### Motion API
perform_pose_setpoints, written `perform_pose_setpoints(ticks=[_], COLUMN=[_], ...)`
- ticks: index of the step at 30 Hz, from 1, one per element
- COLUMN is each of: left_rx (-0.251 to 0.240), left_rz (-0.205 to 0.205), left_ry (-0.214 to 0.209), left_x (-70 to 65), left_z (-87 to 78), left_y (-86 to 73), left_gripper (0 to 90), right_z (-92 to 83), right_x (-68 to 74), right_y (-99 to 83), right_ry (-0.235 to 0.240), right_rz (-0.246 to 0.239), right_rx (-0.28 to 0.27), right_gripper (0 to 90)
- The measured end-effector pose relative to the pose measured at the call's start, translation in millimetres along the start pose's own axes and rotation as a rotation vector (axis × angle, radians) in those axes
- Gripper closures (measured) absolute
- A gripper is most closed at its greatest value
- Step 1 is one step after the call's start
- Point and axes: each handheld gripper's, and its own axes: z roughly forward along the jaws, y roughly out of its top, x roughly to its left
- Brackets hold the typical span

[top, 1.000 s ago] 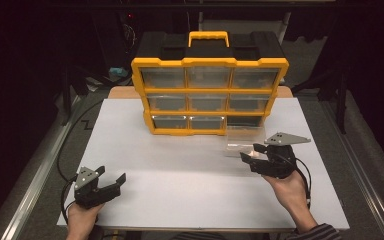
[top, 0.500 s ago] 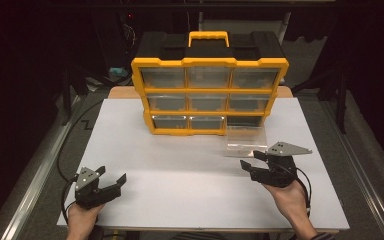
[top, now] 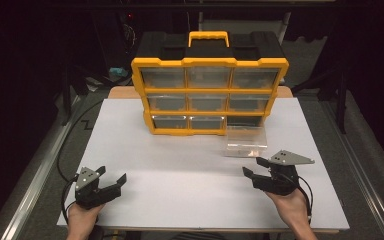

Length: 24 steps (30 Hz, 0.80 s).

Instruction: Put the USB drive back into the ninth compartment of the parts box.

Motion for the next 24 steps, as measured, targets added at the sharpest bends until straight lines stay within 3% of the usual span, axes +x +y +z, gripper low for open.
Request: perform_pose_setpoints(ticks=[24], left_rx=[0.002], left_rz=[-0.005], left_ry=[-0.001], left_x=[0.3], left_z=[-0.5], left_y=[-0.1], left_gripper=[18.6], right_z=[-12.0], right_x=[-18.5], right_y=[-31.4], right_ry=[-0.045], right_rz=[0.047], right_rx=[-0.074], right_gripper=[32.0])
